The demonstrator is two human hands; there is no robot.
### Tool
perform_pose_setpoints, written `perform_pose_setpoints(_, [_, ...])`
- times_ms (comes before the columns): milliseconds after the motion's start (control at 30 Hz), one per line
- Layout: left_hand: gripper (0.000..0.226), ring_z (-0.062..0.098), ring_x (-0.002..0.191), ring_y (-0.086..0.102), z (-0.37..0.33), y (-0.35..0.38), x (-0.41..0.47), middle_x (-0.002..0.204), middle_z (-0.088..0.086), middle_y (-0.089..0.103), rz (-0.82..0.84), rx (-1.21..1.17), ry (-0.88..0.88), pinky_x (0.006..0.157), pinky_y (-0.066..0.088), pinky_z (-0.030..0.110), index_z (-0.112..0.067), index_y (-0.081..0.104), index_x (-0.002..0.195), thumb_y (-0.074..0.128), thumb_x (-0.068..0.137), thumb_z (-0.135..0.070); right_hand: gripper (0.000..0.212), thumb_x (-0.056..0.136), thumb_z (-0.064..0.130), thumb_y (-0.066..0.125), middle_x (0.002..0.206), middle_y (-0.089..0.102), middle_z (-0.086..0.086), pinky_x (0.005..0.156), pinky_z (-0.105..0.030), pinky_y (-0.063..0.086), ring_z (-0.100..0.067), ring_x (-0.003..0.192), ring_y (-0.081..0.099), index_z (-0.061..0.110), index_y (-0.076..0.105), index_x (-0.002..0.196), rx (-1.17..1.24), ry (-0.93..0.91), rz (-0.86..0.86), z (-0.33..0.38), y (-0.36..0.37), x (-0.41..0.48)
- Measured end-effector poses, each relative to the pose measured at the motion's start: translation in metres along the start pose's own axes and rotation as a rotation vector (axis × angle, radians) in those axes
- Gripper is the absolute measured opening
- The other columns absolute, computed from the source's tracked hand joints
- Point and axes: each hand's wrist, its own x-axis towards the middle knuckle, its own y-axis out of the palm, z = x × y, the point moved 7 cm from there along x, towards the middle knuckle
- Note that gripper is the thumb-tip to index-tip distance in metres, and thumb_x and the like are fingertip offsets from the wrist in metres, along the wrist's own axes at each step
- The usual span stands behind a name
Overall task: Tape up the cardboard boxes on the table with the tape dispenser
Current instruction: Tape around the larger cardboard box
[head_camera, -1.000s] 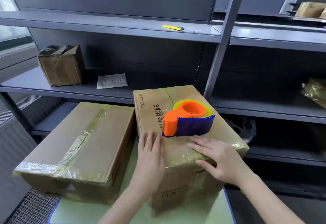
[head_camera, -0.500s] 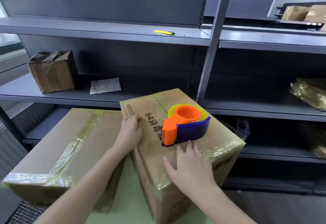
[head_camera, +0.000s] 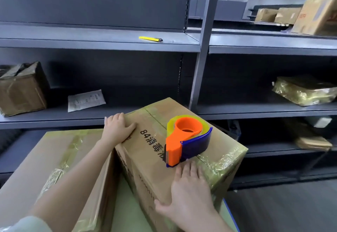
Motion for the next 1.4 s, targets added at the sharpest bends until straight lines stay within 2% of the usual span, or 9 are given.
perform_pose_setpoints(100, [0.073, 0.029, 0.134, 0.033, 0.000, -0.001, -0.010, 0.145, 0.010, 0.039, -0.029, -0.004, -0.007, 0.113, 0.018, 0.040, -0.006, 0.031, 0.143, 0.036, 0.092, -0.058, 0.103, 0.082, 0.064, 0.046, 0.154, 0.004, -0.028, 0.117, -0.045, 0.002, -0.035, 0.145, 0.002, -0.005, 0.006, 0.147, -0.010, -0.022, -0.031, -0.015, -0.003, 0.001])
perform_pose_setpoints(467, [0.070, 0.036, 0.117, 0.044, -0.006, -0.010, -0.080, 0.129, 0.016, 0.050, -0.091, 0.170, -0.211, 0.097, 0.033, 0.041, -0.002, 0.044, 0.128, 0.029, 0.092, -0.059, 0.102, 0.082, 0.054, 0.049, 0.156, -0.015, -0.017, 0.118, -0.037, -0.007, -0.028, 0.145, -0.015, 0.003, -0.008, 0.149, 0.124, -0.089, 0.010, -0.071, 0.001, 0.011])
perform_pose_setpoints(667, [0.063, 0.033, 0.104, 0.050, -0.021, -0.020, -0.138, 0.113, 0.019, 0.057, -0.129, 0.218, -0.323, 0.085, 0.036, 0.037, 0.002, 0.053, 0.113, 0.034, 0.091, -0.054, 0.095, 0.080, 0.031, 0.053, 0.158, -0.009, -0.010, 0.117, -0.034, -0.009, -0.020, 0.145, -0.012, 0.011, -0.006, 0.151, 0.206, -0.093, -0.083, -0.098, 0.003, 0.016])
perform_pose_setpoints(833, [0.050, 0.021, 0.092, 0.053, -0.040, -0.025, -0.188, 0.099, 0.005, 0.055, -0.070, 0.331, -0.280, 0.065, 0.033, 0.027, -0.011, 0.047, 0.099, 0.028, 0.091, -0.056, 0.087, 0.083, 0.008, 0.050, 0.158, -0.009, 0.000, 0.117, -0.030, -0.008, -0.012, 0.145, -0.010, 0.015, -0.003, 0.151, 0.217, -0.104, -0.031, -0.133, -0.008, 0.019])
perform_pose_setpoints(1000, [0.039, 0.022, 0.091, 0.059, -0.035, -0.035, -0.187, 0.086, 0.000, 0.047, -0.082, 0.197, -0.211, 0.060, 0.037, 0.027, -0.014, 0.038, 0.087, 0.032, 0.094, -0.052, 0.073, 0.087, 0.001, 0.039, 0.159, 0.007, -0.006, 0.116, -0.029, -0.004, -0.020, 0.146, 0.003, 0.010, 0.006, 0.151, 0.121, -0.025, -0.233, -0.137, -0.013, 0.018])
perform_pose_setpoints(1100, [0.036, 0.025, 0.096, 0.056, -0.018, -0.036, -0.152, 0.089, 0.002, 0.043, -0.059, 0.165, -0.198, 0.065, 0.039, 0.030, -0.012, 0.040, 0.089, 0.034, 0.096, -0.048, 0.066, 0.092, 0.008, 0.037, 0.159, 0.009, -0.009, 0.118, -0.033, -0.005, -0.022, 0.146, 0.005, 0.007, 0.008, 0.151, 0.194, -0.008, -0.316, -0.125, -0.007, 0.015])
perform_pose_setpoints(1267, [0.043, 0.027, 0.115, 0.046, -0.007, -0.027, -0.089, 0.123, 0.010, 0.047, -0.040, -0.038, -0.079, 0.084, 0.042, 0.036, -0.006, 0.045, 0.122, 0.047, 0.095, -0.038, 0.059, 0.096, 0.037, 0.034, 0.158, 0.012, -0.006, 0.116, -0.033, -0.013, -0.021, 0.146, -0.002, 0.011, 0.026, 0.148, 0.370, 0.102, -0.421, -0.082, 0.015, -0.008])
perform_pose_setpoints(1333, [0.048, 0.030, 0.129, 0.034, -0.016, -0.022, -0.069, 0.138, 0.013, 0.040, 0.002, -0.010, 0.032, 0.103, 0.030, 0.036, -0.004, 0.039, 0.135, 0.044, 0.097, -0.033, 0.064, 0.084, 0.042, 0.036, 0.147, 0.038, -0.013, 0.116, -0.044, 0.000, -0.031, 0.140, 0.026, 0.007, 0.053, 0.134, 0.333, 0.095, -0.423, -0.058, 0.022, -0.012])
perform_pose_setpoints(1400, [0.045, 0.028, 0.138, 0.023, -0.028, -0.015, -0.054, 0.148, 0.012, 0.033, 0.067, 0.023, 0.150, 0.112, 0.013, 0.032, -0.005, 0.034, 0.141, 0.035, 0.100, -0.026, 0.065, 0.077, 0.048, 0.038, 0.135, 0.054, -0.013, 0.106, -0.053, 0.011, -0.034, 0.129, 0.046, 0.007, 0.065, 0.120, 0.274, 0.082, -0.397, -0.036, 0.025, -0.010])
